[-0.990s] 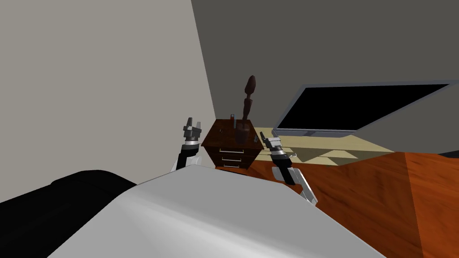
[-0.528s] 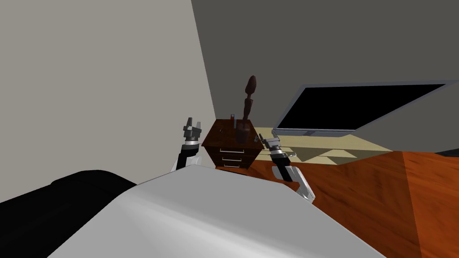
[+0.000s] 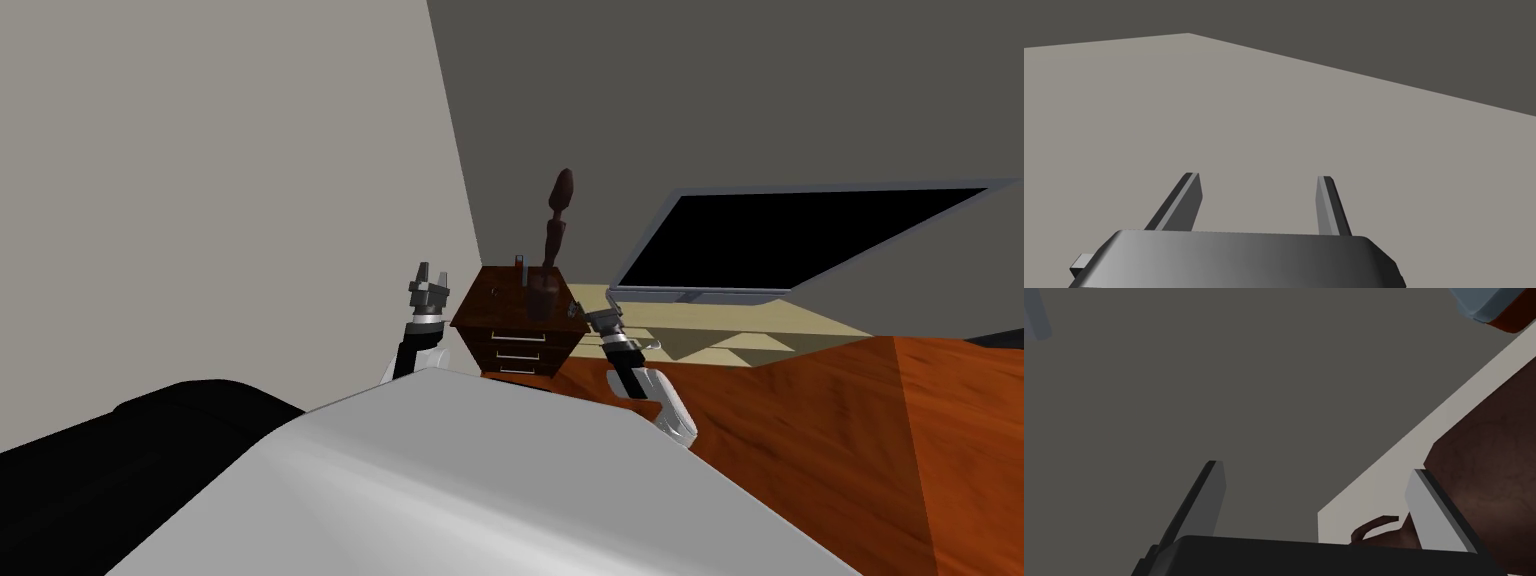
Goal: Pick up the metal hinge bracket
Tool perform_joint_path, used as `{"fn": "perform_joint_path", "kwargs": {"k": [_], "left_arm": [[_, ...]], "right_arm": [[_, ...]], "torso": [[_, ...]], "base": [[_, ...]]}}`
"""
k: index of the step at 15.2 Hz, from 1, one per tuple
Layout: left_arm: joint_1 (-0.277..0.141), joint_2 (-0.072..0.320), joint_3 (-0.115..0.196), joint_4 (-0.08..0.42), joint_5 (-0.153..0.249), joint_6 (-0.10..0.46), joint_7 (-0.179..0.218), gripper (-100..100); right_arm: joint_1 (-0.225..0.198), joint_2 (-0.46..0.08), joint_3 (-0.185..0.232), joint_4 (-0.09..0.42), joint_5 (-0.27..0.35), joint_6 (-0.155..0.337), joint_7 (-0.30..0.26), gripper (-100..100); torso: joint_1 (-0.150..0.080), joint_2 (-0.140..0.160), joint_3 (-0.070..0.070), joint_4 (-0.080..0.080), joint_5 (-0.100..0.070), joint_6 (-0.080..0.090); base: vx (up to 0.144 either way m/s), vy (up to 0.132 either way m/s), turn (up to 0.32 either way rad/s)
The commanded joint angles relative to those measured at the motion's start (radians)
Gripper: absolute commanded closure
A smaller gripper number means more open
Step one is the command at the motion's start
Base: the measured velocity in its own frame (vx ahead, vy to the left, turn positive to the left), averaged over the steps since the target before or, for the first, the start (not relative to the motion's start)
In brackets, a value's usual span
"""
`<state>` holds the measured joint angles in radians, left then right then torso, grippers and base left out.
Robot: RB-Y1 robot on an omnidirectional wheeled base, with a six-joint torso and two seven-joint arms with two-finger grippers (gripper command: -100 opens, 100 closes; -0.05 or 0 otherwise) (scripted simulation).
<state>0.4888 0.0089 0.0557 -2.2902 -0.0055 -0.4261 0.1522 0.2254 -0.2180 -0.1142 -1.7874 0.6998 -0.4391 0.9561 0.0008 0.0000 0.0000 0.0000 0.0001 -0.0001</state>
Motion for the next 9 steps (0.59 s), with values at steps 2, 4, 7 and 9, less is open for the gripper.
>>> {"fn": "perform_joint_path", "kwargs": {"k": [2,4,7,9], "left_arm": [[0.0,0.0,0.0,0.0,0.0,0.0,0.0,0],[0.0,0.0,0.0,0.0,0.0,0.0,0.0,0],[0.0,0.0,0.0,0.0,0.0,0.0,0.0,0],[0.0,0.0,0.0,0.0,0.0,0.0,0.0,0]], "right_arm": [[-0.02,0.008,-0.015,0.045,0.057,0.005,0.07,-100],[-0.02,0.008,-0.015,0.045,0.057,0.005,0.095,-100],[-0.044,0.02,-0.032,0.097,0.12,0.011,0.167,-100],[-0.044,0.02,-0.032,0.097,0.12,0.011,0.189,-100]], "torso": [[0.0,0.0,0.0,0.0,0.0,0.0],[0.0,0.0,0.0,0.0,0.0,0.0],[0.0,0.0,0.0,0.0,0.0,0.0],[0.0,0.0,0.0,0.0,0.0,0.0]], "base": [[-0.004,0.014,-0.011],[-0.003,0.014,-0.007],[-0.003,0.013,-0.01],[-0.003,0.012,-0.007]]}}
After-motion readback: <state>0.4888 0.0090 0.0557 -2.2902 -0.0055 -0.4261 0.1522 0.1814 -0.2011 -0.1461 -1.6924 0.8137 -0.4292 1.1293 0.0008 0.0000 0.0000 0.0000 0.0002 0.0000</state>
